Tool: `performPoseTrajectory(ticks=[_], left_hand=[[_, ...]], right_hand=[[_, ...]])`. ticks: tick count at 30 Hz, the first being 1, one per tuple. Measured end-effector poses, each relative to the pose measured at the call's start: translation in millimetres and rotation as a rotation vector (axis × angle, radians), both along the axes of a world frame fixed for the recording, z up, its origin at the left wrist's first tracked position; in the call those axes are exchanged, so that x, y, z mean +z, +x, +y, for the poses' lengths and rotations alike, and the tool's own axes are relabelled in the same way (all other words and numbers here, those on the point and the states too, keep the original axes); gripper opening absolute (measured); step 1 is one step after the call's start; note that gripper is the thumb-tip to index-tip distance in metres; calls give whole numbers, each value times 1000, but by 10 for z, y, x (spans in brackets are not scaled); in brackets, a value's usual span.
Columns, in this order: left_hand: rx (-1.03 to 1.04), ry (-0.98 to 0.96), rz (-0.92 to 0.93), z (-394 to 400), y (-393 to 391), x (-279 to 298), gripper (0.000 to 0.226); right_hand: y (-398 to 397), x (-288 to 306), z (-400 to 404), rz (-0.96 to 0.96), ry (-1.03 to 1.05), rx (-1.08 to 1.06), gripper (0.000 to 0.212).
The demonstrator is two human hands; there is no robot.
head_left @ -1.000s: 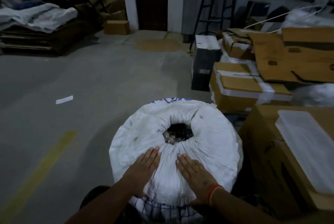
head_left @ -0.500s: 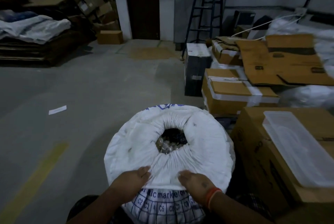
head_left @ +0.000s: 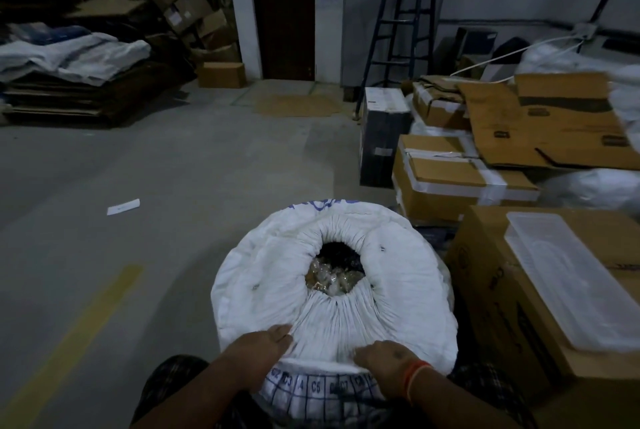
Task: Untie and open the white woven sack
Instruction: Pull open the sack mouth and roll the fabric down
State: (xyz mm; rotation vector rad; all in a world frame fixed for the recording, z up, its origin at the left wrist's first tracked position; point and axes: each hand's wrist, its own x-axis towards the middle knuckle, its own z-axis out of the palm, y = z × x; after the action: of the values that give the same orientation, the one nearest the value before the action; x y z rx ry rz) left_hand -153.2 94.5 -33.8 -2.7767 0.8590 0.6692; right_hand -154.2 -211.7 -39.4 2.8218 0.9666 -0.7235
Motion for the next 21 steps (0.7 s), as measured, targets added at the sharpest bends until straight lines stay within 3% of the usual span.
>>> performPoseTrajectory(ticks=[4, 7, 11, 13, 15, 18, 19, 21], left_hand=[[6, -73, 102, 29, -53, 46, 106], [80, -288, 122, -1, -31, 177, 107], [393, -822, -343, -77, 162, 298, 56], [597, -977, -512, -101, 341, 290, 29], [770, -1010, -559, -89, 534, 261, 20], [991, -953, -534, 60, 834, 175, 21], [1086, -935, -462, 130, 913, 120, 24], [1287, -1076, -224, 242, 1032, 21, 30]], right_hand=[[-49, 107, -99, 39, 131, -47, 72], [11, 303, -154, -94, 411, -168, 59], [401, 417, -378, -394, 905, -642, 13], [630, 434, -538, -481, 942, -812, 10], [808, 385, -696, -544, 934, -904, 9], [978, 217, -920, -551, 886, -1067, 9], [1026, 156, -977, -513, 866, -1142, 10], [1109, 53, -1061, -397, 909, -1244, 13]])
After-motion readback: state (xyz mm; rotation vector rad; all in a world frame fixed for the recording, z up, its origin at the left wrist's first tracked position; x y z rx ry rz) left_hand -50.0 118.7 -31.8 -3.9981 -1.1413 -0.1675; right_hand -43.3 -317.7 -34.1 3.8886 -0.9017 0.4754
